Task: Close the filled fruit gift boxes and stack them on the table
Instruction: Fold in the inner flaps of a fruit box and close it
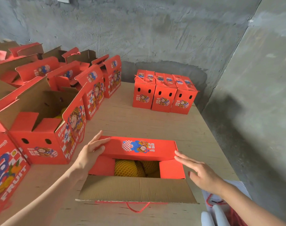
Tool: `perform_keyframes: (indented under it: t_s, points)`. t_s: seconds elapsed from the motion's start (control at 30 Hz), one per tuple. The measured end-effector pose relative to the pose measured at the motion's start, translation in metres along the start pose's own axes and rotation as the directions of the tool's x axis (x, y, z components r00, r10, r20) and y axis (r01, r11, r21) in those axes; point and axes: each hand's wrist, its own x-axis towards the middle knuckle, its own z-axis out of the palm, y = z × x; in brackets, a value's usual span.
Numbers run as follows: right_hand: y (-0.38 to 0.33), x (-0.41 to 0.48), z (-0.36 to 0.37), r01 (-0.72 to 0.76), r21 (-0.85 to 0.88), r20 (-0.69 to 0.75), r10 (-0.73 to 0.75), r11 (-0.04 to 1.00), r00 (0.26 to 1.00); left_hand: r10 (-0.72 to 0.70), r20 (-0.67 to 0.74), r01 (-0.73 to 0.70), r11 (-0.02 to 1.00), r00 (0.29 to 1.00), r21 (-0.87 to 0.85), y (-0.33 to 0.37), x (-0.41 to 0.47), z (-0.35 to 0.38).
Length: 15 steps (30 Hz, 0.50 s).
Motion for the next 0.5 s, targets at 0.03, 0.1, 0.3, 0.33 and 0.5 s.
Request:
perform_keyframes:
  t_s: [0.03,0.1,0.3,0.33,0.5]
  points:
    - [-0.001,-0.002,-0.004,0.000,-0.029,0.061,0.002,1.000,0.998,0.022,-0.032,-0.022,1.000,0.999,-0.005,-0.001,-0.002,0.000]
    - [-0.004,-0.003,-0.011,-0.001,-0.037,0.146,0.006,0.999,0.989,0.018,-0.059,-0.023,0.997,0.998,-0.077,-0.002,-0.008,0.001]
    - [-0.010,0.004,-0.021,-0.051,0.054,0.170,0.041,0.997,0.985,-0.045,0.037,0.052,0.975,0.998,-0.216,-0.003,-0.033,-0.012]
    - [-0.012,0.003,-0.020,-0.066,0.115,0.139,0.050,0.991,0.989,-0.076,0.034,0.082,0.967,0.997,-0.242,-0.003,-0.040,-0.012]
    - [-0.021,0.009,-0.002,-0.084,0.317,-0.246,0.167,0.945,0.955,-0.204,0.115,0.232,0.898,0.972,-0.375,0.000,-0.045,-0.010]
